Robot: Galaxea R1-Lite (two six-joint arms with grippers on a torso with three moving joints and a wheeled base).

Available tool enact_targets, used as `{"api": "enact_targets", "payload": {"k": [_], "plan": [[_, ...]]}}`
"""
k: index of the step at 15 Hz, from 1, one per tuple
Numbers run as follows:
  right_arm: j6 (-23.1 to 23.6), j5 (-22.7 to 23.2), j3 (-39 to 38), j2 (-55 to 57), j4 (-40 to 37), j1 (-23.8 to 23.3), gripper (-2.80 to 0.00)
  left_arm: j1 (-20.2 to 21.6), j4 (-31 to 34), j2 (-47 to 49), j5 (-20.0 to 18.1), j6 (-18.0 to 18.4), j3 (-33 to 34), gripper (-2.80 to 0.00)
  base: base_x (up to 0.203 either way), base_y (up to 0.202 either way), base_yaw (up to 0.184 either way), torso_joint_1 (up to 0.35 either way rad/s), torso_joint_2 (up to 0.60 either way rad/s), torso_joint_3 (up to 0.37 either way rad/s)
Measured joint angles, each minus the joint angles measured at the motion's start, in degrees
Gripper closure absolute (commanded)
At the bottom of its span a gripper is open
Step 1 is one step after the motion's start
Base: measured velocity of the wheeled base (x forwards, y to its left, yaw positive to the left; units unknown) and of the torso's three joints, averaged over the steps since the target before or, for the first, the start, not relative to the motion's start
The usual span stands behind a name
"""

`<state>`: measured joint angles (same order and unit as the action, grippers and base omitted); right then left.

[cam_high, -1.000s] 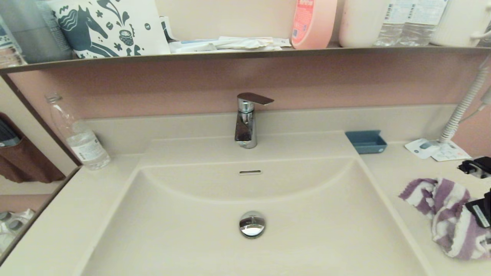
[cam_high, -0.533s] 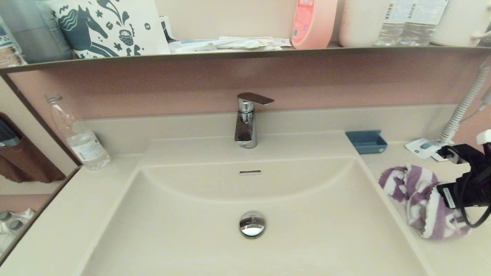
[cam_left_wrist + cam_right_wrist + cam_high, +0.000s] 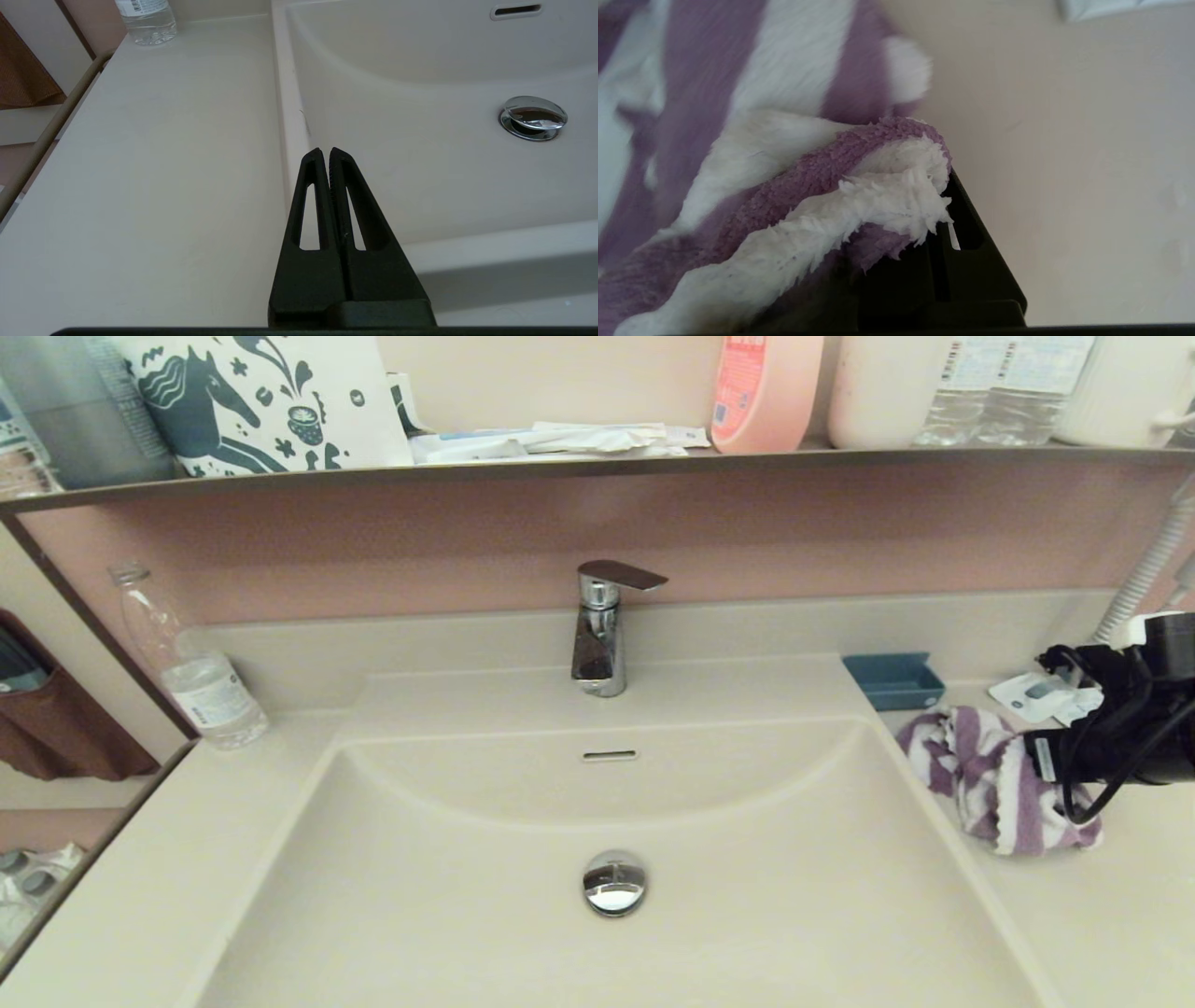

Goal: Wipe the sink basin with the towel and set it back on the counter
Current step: Wipe the sink

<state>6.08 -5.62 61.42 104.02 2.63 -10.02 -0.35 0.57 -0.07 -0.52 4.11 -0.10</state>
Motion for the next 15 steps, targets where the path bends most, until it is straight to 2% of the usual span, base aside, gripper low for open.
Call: {"api": "enact_targets", "payload": {"k": [4, 8, 13, 15], "plan": [[2.8, -0.2, 2.7, 0.8, -2.1, -3.7, 0.0, 0.0, 0.0, 0.0, 0.0, 0.0, 0.0, 0.0, 0.0, 0.0, 0.0, 0.0, 0.0, 0.0], [5.9, 1.7, 2.0, -2.6, -8.5, -9.0, 0.0, 0.0, 0.0, 0.0, 0.0, 0.0, 0.0, 0.0, 0.0, 0.0, 0.0, 0.0, 0.0, 0.0], [16.1, 3.4, -6.0, -9.3, -15.3, -13.7, 0.0, 0.0, 0.0, 0.0, 0.0, 0.0, 0.0, 0.0, 0.0, 0.0, 0.0, 0.0, 0.0, 0.0], [20.4, 5.5, -9.5, -13.2, -18.4, -15.3, 0.0, 0.0, 0.0, 0.0, 0.0, 0.0, 0.0, 0.0, 0.0, 0.0, 0.0, 0.0, 0.0, 0.0]]}}
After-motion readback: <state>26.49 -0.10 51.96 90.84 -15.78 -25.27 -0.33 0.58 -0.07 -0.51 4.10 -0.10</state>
